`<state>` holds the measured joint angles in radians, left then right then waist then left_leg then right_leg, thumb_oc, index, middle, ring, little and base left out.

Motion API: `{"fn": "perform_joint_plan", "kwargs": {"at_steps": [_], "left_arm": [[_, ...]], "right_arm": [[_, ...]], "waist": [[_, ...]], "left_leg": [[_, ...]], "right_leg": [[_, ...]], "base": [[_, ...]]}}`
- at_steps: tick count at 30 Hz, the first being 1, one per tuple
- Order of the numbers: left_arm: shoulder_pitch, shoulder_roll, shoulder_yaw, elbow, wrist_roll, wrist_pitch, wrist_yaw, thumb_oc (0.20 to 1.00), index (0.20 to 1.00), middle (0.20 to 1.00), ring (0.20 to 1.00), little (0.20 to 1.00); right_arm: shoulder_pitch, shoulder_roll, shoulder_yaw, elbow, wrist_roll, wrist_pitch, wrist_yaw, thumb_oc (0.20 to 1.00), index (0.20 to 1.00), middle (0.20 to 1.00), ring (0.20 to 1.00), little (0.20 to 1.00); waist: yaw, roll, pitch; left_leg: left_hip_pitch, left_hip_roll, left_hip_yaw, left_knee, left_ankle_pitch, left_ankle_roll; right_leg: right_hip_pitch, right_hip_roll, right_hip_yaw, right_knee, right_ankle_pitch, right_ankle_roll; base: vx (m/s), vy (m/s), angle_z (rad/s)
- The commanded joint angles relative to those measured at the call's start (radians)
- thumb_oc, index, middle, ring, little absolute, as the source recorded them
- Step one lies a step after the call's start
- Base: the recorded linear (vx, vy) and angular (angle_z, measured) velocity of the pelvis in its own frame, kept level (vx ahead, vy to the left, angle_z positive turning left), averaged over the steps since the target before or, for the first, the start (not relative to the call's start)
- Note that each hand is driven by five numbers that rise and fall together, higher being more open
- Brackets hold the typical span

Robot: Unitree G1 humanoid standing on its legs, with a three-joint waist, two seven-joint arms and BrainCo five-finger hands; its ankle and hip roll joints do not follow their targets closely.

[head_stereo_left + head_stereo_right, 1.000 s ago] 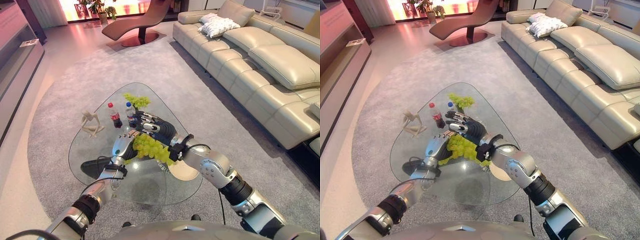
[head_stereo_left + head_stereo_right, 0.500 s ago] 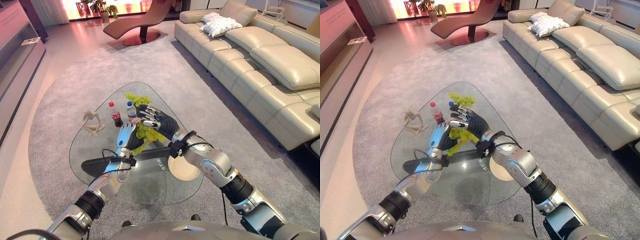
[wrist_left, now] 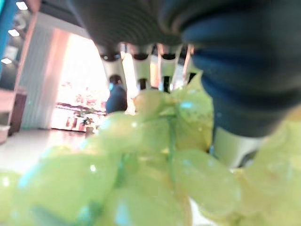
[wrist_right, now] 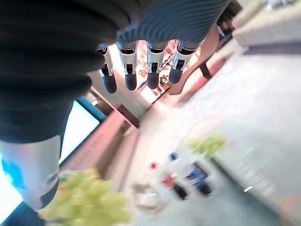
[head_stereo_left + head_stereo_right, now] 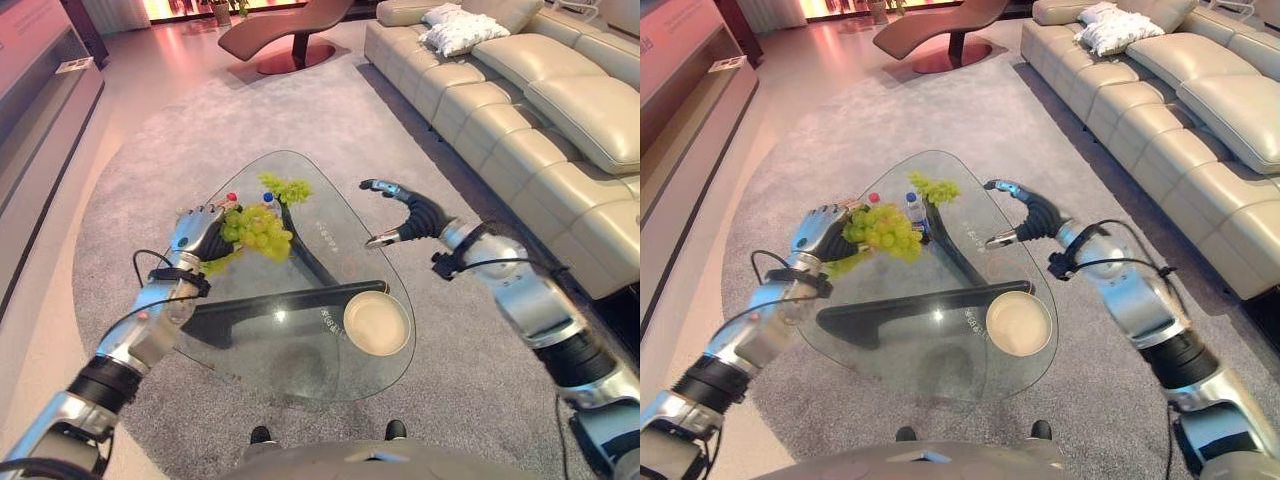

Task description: Pick up fruits into the plate

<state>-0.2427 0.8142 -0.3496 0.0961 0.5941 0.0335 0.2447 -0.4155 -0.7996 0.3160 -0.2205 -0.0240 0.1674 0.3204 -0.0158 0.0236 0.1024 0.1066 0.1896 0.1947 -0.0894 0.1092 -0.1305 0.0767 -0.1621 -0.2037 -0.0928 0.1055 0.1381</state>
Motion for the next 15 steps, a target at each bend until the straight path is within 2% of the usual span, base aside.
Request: {"fn": "perform_joint_plan", "kwargs": {"at_steps": [1,6,10,15], "left_arm": [[-0.146,0.108,0.038,-0.064,0.036,-0.044,-0.017,0.200,0.200,0.200,0.200,0.200],[-0.113,0.131,0.082,-0.123,0.015,-0.067,-0.051,0.200,0.200,0.200,0.200,0.200],[-0.119,0.117,0.076,-0.146,0.016,-0.070,-0.067,0.200,0.200,0.200,0.200,0.200],[-0.149,0.094,0.047,-0.161,0.012,-0.087,-0.057,0.200,0.200,0.200,0.200,0.200]], "right_arm": [[-0.085,-0.025,-0.021,-0.101,-0.005,-0.073,0.049,1.000,1.000,1.000,1.000,1.000],[-0.053,-0.047,-0.043,-0.127,0.031,-0.052,0.073,1.000,1.000,1.000,1.000,1.000],[-0.055,-0.025,-0.026,-0.124,0.058,-0.038,0.067,1.000,1.000,1.000,1.000,1.000],[-0.079,0.026,0.023,-0.113,0.138,0.014,0.055,1.000,1.000,1.000,1.000,1.000]], "waist": [[-0.017,-0.044,-0.013],[-0.021,-0.044,-0.015],[-0.019,-0.045,-0.016],[-0.016,-0.047,-0.014]], "left_leg": [[0.005,-0.021,-0.028,0.023,-0.072,0.029],[0.008,-0.021,-0.024,0.022,-0.070,0.029],[0.005,-0.021,-0.021,0.022,-0.070,0.030],[0.009,-0.018,-0.016,0.020,-0.072,0.029]], "right_leg": [[0.035,-0.030,0.012,0.055,-0.064,0.015],[0.037,-0.032,0.013,0.054,-0.061,0.017],[0.034,-0.034,0.012,0.053,-0.060,0.018],[0.037,-0.036,0.008,0.049,-0.060,0.019]], "base": [[0.00,0.000,0.00],[0.00,0.000,0.00],[0.00,0.000,0.00],[0.00,0.000,0.00]]}}
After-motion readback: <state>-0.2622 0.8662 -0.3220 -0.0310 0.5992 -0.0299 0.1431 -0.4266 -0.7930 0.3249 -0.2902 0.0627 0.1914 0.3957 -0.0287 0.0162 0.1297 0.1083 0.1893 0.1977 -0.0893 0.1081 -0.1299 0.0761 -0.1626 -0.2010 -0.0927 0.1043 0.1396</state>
